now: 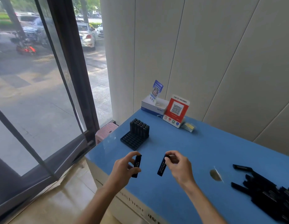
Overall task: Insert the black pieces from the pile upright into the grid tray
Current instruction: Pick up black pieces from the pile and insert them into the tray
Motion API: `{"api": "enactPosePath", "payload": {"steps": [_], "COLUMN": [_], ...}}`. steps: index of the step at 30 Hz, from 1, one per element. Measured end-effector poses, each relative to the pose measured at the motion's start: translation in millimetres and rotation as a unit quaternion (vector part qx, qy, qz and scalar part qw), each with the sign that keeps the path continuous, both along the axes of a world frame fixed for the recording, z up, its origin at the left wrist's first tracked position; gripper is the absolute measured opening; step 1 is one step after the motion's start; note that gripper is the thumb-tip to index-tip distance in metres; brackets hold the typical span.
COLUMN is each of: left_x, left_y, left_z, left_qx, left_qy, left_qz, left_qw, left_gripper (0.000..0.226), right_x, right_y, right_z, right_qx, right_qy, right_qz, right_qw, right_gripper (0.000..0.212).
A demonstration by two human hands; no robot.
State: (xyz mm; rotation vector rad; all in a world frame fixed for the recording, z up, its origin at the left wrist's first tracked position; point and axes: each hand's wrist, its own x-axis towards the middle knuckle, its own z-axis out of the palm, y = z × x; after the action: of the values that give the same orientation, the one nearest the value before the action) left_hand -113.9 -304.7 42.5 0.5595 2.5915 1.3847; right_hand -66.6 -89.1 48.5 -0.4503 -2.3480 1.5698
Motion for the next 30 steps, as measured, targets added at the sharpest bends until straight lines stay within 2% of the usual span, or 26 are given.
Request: {"api": "enactPosePath", "payload": {"steps": [6, 12, 16, 27, 30], "left_x": [-80, -140, -168, -242, -258], "left_y": [-14, -18, -16, -4, -7], "left_z": [4, -3, -10, -19, -23], "left_qx": [0.009, 0.021, 0.025, 0.024, 0.045], "left_qy": [0.001, -0.005, 0.036, 0.121, 0.132], "left_qz": [0.020, 0.020, 0.015, -0.104, -0.136], "left_qw": [1.000, 1.000, 0.999, 0.987, 0.981], "left_gripper": [0.045, 0.040, 0.034, 0.026, 0.036], "right_x": [-70, -120, -139, -174, -186], "right_y": [-14, -17, -21, -63, -78], "right_z": [-9, -13, -15, -28, -30], "right_qx": [0.008, 0.030, 0.040, 0.124, 0.168], "right_qy": [-0.012, 0.003, 0.004, 0.012, 0.013], "right_qz": [-0.002, -0.019, -0.028, -0.102, -0.129], "right_qw": [1.000, 0.999, 0.999, 0.987, 0.977], "right_gripper": [0.018, 0.014, 0.017, 0.031, 0.022]}}
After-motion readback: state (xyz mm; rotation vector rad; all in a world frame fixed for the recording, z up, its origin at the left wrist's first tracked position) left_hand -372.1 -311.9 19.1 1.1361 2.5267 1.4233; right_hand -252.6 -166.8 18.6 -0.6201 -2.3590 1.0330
